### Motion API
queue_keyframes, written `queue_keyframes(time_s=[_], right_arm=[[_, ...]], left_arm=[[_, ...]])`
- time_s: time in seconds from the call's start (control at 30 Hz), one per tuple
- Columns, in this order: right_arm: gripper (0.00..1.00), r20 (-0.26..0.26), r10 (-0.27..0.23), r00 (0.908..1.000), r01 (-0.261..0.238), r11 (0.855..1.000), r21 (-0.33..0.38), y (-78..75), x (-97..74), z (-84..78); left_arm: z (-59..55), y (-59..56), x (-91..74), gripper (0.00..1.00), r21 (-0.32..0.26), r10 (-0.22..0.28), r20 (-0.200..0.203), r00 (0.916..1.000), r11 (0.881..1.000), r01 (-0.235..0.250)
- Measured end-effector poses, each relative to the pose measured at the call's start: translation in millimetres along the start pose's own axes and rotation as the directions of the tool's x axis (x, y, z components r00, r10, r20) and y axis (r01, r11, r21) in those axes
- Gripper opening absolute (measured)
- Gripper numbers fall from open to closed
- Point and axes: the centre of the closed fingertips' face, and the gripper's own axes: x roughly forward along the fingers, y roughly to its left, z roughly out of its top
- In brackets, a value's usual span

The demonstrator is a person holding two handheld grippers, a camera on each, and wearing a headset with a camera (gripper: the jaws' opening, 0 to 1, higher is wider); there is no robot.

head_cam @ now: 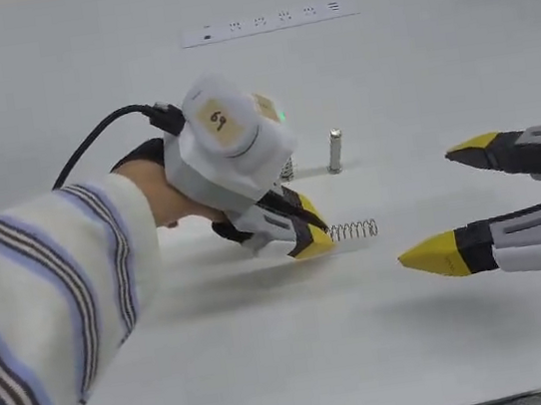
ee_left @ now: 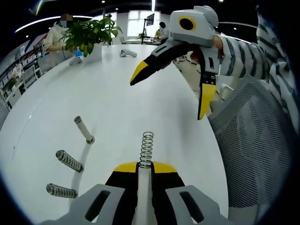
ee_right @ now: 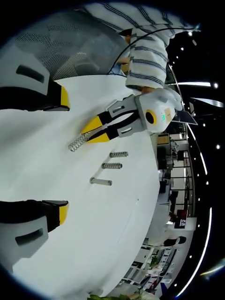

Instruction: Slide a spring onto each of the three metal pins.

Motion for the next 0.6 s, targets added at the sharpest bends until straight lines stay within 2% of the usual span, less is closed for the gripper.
queue_keyframes(time_s=[0.07,0.2,0.3,0.47,0.6], right_arm=[[0.74,0.009,0.016,0.9998,-0.016,1.0,-0.001,0.7,1.2,1.2],[0.71,-0.014,0.07,0.9974,-0.071,0.997,-0.037,6.3,4.9,-2.3],[0.7,-0.022,0.09,0.9957,-0.091,0.994,-0.054,7.9,7.6,-2.8],[0.58,-0.033,0.146,0.9888,-0.148,0.985,-0.084,16.6,13.0,-2.3],[0.5,-0.012,0.185,0.9827,-0.185,0.979,-0.087,24.4,16.2,3.0]], left_arm=[[4.3,-4.0,-2.8,0.02,-0.001,-0.015,0.022,0.9997,1.0,0.015],[5.8,-8.7,-6.8,0.02,0.017,-0.024,0.021,0.9995,1.0,0.024],[5.9,-11.0,-9.1,0.02,0.023,-0.028,0.023,0.9993,0.999,0.027],[4.5,-16.0,-11.3,0.02,0.025,-0.041,0.022,0.9989,0.999,0.04],[5.4,-21.0,-14.1,0.02,0.022,-0.048,0.029,0.9984,0.999,0.047]])
